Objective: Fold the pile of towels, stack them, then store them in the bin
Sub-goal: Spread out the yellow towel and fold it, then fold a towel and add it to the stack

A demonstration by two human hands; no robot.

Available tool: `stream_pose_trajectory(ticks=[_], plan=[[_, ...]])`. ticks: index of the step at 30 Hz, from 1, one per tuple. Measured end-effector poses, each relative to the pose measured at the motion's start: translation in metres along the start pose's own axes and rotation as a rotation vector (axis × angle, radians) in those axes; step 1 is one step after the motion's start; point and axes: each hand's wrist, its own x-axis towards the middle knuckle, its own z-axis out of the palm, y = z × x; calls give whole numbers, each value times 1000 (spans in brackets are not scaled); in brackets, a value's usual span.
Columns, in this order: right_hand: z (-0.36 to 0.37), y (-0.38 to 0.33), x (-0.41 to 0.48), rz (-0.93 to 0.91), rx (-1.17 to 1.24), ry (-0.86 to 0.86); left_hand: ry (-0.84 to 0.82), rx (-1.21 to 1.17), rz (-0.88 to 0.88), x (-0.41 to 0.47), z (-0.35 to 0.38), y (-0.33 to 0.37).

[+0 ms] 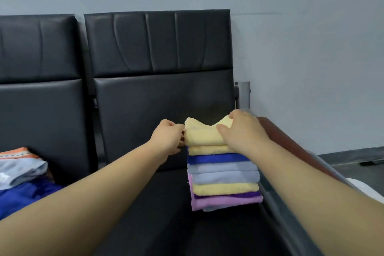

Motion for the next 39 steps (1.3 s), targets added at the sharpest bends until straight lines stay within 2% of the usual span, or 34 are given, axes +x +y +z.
stream_pose_trajectory(ticks=[6, 11, 17, 23, 27, 31, 35, 39], plan=[[25, -70, -89, -199, -28, -105, 46, 190, 64, -87, -84, -44], [58, -132, -143, -332, 30, -310, 10, 566, 92, -146, -178, -80], [107, -235, -188, -525, 66, -573, 95, 879, -69, -194, -318, -129], [154, -325, -228, -653, 74, -725, 138, 989, -233, -224, -414, -174], [187, -361, -263, -682, 66, -851, 79, 1100, -290, -241, -433, -202], [221, -375, -299, -681, 54, -971, -22, 1103, -261, -252, -443, -230], [239, -374, -311, -741, -45, -957, -79, 1083, -155, -256, -448, -243], [233, -372, -291, -656, -4, -894, -85, 1012, -54, -266, -453, -248]])
